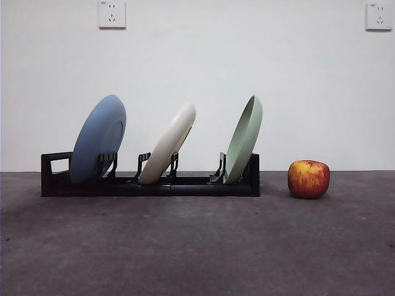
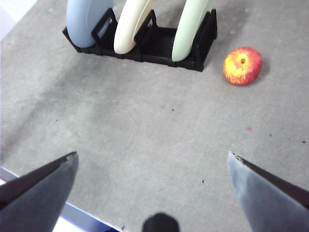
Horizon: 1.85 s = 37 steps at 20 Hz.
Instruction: Take the yellow plate from the plate rack,put the plate on the table,take the apple from the table,put the apple in the plate
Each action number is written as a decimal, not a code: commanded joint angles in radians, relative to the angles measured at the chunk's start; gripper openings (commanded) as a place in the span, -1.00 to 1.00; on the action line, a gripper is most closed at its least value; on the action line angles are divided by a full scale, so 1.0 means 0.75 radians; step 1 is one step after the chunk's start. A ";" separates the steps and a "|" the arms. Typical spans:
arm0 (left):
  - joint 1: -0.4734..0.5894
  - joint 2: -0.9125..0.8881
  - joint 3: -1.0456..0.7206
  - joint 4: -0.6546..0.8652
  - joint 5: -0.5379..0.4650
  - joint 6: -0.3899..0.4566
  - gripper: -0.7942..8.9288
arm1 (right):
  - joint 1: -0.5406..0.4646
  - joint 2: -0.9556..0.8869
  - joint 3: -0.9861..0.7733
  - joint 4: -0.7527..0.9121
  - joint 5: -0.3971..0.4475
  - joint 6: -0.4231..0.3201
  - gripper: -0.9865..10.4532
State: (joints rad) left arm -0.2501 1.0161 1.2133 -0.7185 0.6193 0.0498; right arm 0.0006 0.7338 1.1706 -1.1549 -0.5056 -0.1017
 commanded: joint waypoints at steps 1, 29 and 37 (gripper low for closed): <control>-0.090 0.158 0.123 0.045 -0.125 0.057 0.33 | 0.001 0.022 0.006 0.003 -0.006 -0.009 0.12; -0.270 1.309 0.691 0.351 -0.587 0.133 -0.47 | 0.000 0.113 0.006 0.004 -0.004 -0.009 0.11; -0.267 1.309 0.691 0.338 -0.532 0.083 -0.85 | 0.000 0.118 0.006 0.003 -0.005 -0.009 0.11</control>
State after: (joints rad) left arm -0.4500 1.9873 1.7298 -0.4686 0.2211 0.1196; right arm 0.0006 0.8227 1.1706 -1.1553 -0.5056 -0.1017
